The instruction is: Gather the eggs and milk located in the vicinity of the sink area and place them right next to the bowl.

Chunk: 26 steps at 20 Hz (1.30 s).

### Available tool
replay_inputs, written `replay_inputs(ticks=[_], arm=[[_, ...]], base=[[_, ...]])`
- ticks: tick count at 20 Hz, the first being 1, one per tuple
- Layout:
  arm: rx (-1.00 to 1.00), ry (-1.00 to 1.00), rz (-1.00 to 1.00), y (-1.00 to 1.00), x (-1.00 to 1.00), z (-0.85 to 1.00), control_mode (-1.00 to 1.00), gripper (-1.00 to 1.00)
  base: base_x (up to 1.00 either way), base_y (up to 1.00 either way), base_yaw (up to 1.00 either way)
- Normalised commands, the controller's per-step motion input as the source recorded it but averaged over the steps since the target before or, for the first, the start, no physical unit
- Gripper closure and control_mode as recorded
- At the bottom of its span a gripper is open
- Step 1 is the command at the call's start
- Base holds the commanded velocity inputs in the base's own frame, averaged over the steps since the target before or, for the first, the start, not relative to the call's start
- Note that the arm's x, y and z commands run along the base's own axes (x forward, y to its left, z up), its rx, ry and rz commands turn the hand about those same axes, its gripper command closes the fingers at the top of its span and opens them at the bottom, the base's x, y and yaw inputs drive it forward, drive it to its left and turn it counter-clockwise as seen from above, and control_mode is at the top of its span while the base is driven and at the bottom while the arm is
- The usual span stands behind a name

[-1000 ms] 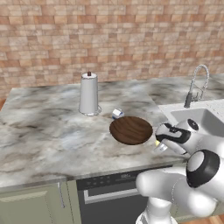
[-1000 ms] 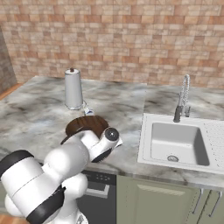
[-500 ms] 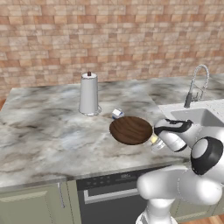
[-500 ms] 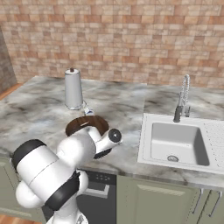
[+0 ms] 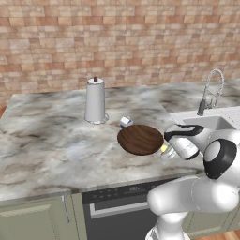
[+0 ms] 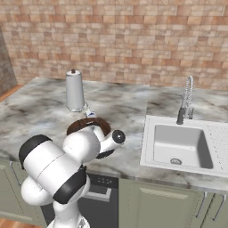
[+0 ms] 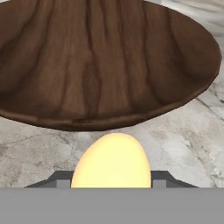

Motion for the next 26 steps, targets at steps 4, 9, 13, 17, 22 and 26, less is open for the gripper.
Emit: replay_inputs(ticks=[4, 9, 13, 17, 22, 26], arm=[[0.00, 0.00, 0.00, 0.00, 0.00, 0.00, -1.00, -1.00], [0.00, 0.00, 0.00, 0.00, 0.00, 0.00, -1.00, -1.00], [0.00, 0.00, 0.00, 0.00, 0.00, 0.00, -1.00, -1.00], [-0.02, 0.00, 0.00, 0.00, 0.00, 0.14, -1.00, -1.00], [-0.02, 0.00, -0.01, 0.00, -0.25, 0.68, -1.00, -1.00], [-0.03, 0.07, -0.12, 0.00, -0.53, 0.89, -1.00, -1.00]], base=[[0.00, 0.00, 0.00], [0.00, 0.00, 0.00], [0.00, 0.00, 0.00], [0.00, 0.00, 0.00], [0.00, 0.00, 0.00], [0.00, 0.00, 0.00]])
